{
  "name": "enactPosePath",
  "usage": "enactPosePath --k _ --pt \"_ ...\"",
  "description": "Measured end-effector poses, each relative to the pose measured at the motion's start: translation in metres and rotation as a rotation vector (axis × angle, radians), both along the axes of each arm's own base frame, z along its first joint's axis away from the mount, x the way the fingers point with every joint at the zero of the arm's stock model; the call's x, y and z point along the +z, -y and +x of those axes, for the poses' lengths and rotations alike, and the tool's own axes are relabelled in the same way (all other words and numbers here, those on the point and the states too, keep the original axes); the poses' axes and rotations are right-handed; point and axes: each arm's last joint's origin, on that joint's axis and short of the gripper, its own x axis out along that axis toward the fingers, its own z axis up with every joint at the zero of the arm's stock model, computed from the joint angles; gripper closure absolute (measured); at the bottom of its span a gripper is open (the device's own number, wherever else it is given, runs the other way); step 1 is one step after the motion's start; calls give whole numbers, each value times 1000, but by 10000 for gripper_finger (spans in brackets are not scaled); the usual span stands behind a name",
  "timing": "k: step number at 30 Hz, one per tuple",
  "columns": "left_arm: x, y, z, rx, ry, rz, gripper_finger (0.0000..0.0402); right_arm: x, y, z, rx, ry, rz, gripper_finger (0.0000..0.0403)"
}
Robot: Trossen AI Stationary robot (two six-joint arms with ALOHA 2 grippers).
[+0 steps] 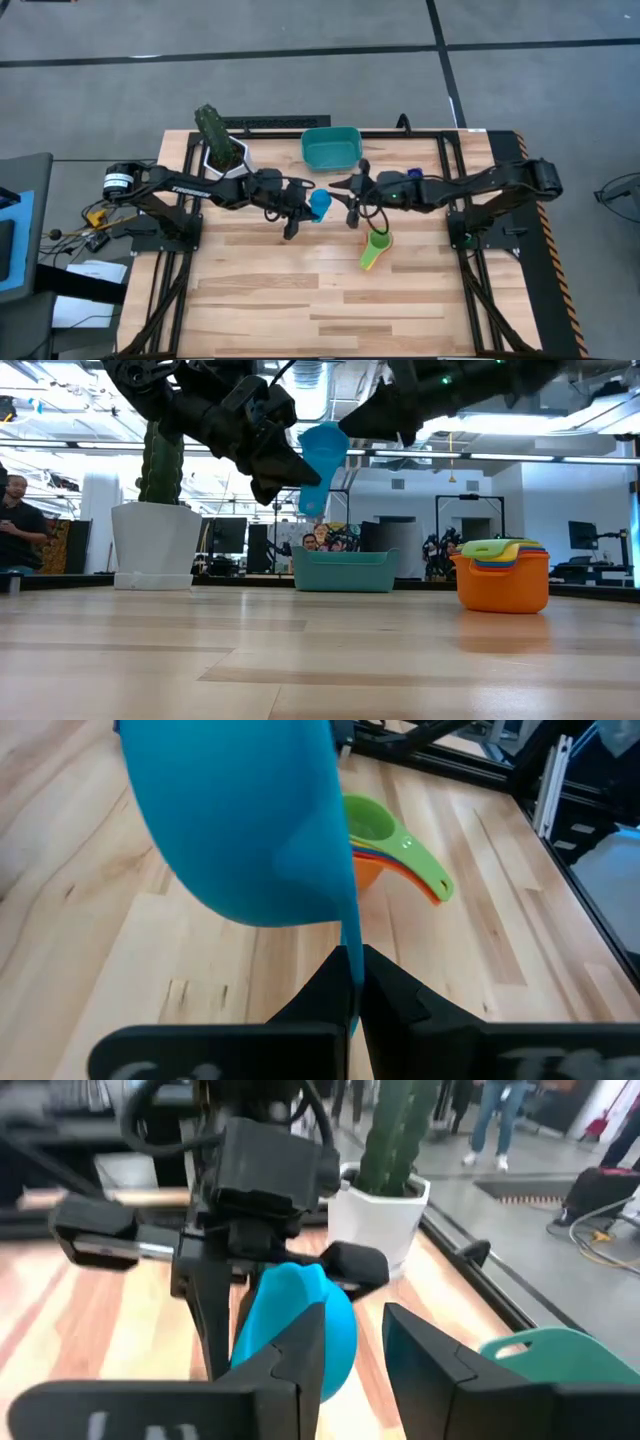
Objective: Nest measuring cups in basket
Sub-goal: Stack the light blue measuring cup into the green measuring cup
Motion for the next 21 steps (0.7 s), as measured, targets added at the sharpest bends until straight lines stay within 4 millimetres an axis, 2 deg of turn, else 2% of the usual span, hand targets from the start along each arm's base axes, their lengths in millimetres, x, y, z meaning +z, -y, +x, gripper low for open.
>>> enactPosePath --k 3,9,21 --pt "0 0 0 14 0 -2 401 7 -1 3 3 -39 -7 259" --pt "1 -1 1 28 11 1 401 8 -6 3 22 -58 -5 251" --pt "2 -2 1 46 19 -17 401 3 -3 5 -33 -88 -27 298"
